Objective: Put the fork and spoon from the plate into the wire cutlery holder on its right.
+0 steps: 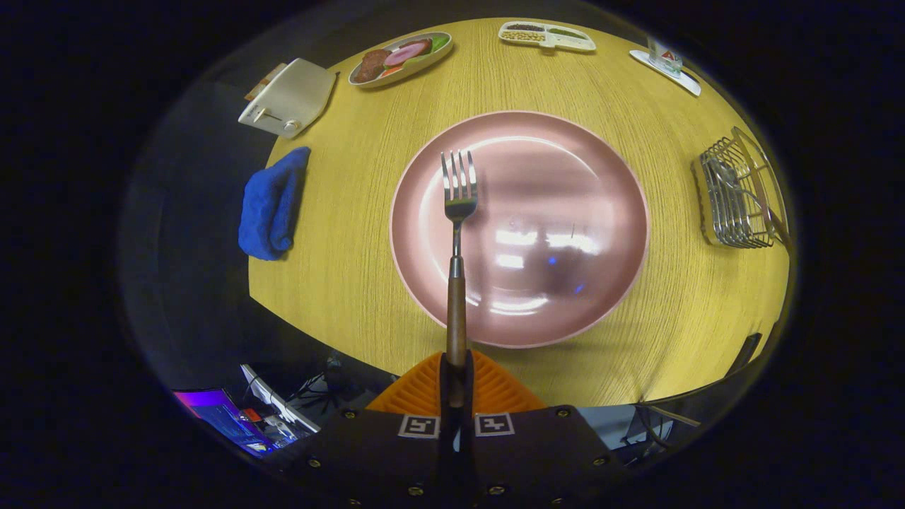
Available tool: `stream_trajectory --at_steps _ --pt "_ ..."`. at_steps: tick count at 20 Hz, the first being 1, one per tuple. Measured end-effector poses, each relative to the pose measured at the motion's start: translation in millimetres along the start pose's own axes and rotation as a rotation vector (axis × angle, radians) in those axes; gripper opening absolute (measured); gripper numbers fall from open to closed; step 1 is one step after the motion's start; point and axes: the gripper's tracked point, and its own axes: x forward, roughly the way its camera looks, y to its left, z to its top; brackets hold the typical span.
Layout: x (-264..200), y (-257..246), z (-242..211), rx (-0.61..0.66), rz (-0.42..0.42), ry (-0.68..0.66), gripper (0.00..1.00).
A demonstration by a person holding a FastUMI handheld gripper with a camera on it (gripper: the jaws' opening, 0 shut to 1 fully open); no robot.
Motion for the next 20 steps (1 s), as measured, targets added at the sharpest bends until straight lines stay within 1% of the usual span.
stream_trajectory --at_steps 4,11,20 --pt "-25 -11 12 0.028 0.008 -0.038 0.04" --pt "-75 -53 33 0.102 -0.014 -0.121 0.04" --pt "-118 -104 41 0.179 -0.052 -0.178 0.04"
